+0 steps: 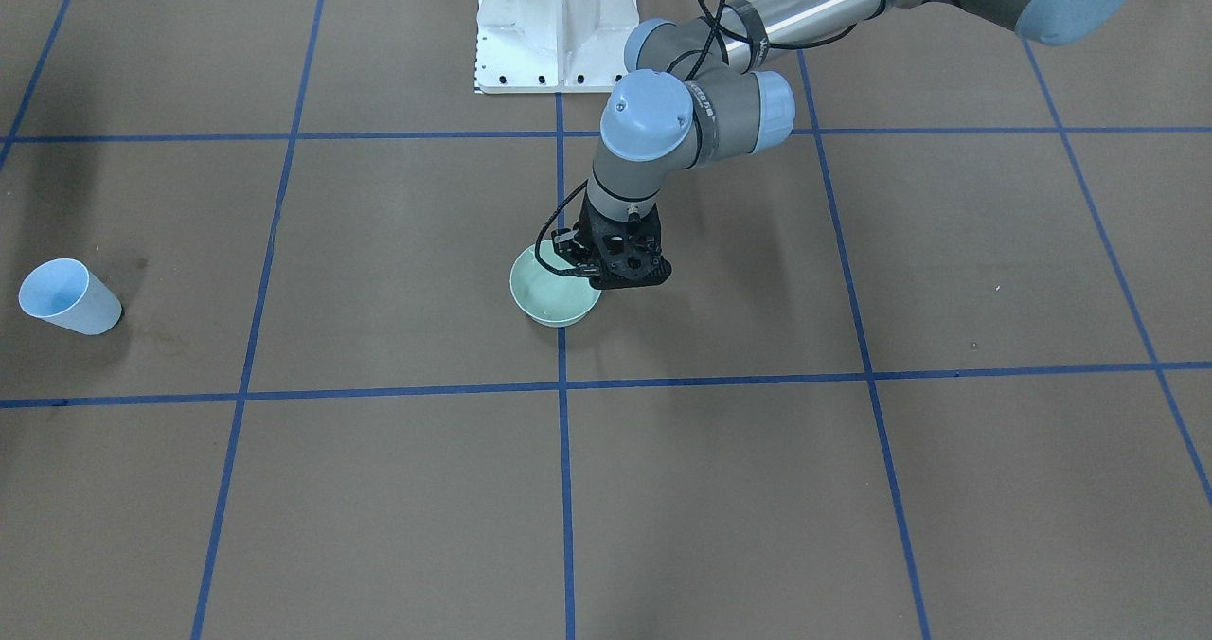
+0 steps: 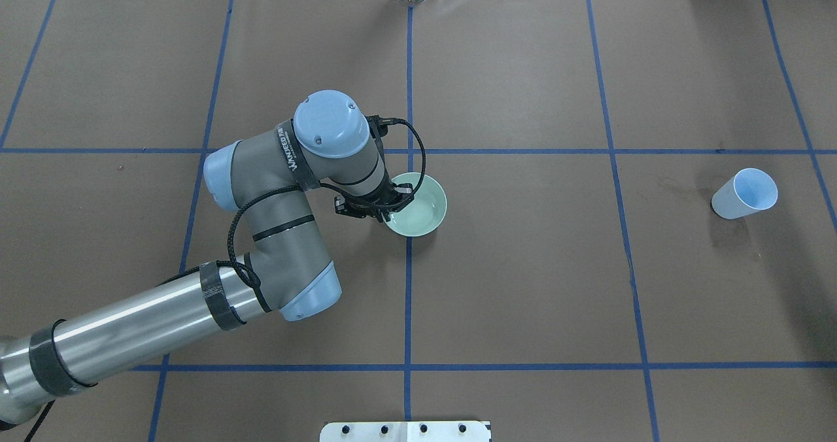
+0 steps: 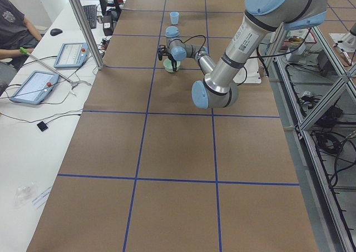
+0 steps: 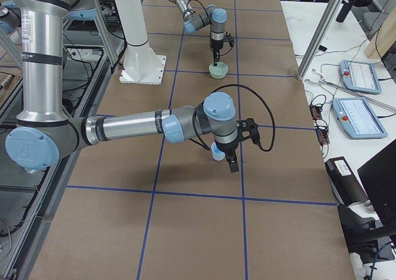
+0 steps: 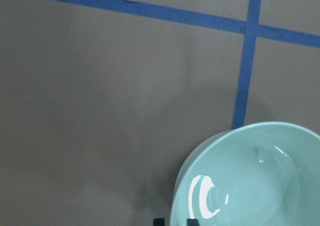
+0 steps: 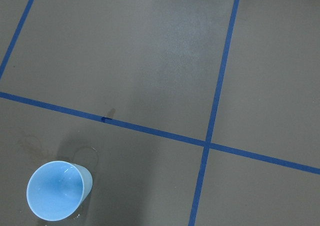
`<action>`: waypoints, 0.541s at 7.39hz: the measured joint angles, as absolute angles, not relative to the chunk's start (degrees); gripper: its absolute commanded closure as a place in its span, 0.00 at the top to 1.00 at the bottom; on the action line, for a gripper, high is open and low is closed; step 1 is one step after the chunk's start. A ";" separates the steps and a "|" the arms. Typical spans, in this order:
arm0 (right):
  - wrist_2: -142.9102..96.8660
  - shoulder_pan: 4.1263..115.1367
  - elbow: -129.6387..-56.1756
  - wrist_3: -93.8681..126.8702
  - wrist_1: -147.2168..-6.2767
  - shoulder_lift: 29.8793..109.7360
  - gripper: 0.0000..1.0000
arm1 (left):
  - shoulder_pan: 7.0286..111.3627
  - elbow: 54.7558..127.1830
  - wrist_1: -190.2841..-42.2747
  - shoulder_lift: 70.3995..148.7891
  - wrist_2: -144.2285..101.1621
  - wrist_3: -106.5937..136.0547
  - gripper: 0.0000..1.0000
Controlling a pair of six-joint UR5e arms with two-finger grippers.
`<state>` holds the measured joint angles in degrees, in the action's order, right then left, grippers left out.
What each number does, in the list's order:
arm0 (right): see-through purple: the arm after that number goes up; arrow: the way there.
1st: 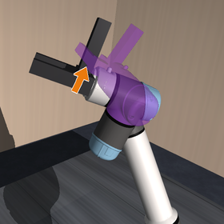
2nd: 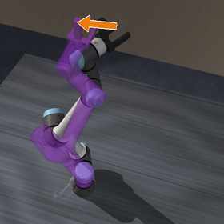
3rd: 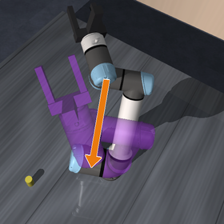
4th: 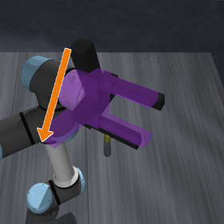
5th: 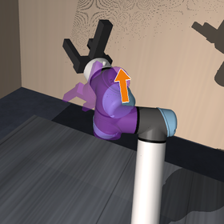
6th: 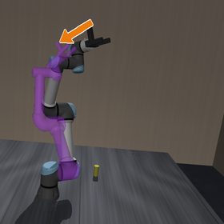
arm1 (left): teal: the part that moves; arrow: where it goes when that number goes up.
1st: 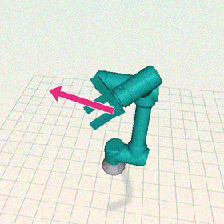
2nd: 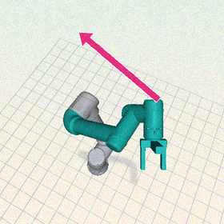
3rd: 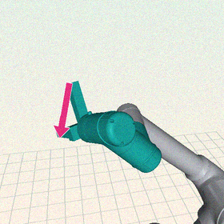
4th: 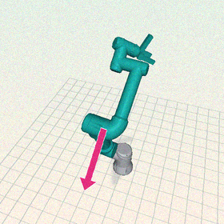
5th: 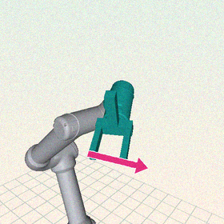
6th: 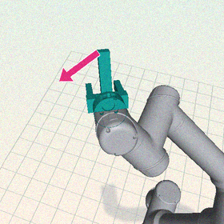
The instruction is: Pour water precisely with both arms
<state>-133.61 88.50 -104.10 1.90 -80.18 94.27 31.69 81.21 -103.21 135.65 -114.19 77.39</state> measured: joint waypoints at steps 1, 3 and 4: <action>-134.31 88.51 -103.96 1.91 -80.32 94.26 0.99 | 33.04 82.01 -103.28 135.59 -115.11 77.25 0.00; -136.51 88.51 -103.79 1.93 -80.46 94.35 0.99 | 38.31 85.18 -103.07 133.54 -123.08 75.53 0.00; -137.00 88.51 -103.79 1.93 -80.49 94.38 0.99 | 40.67 89.34 -103.13 128.59 -126.17 72.95 0.00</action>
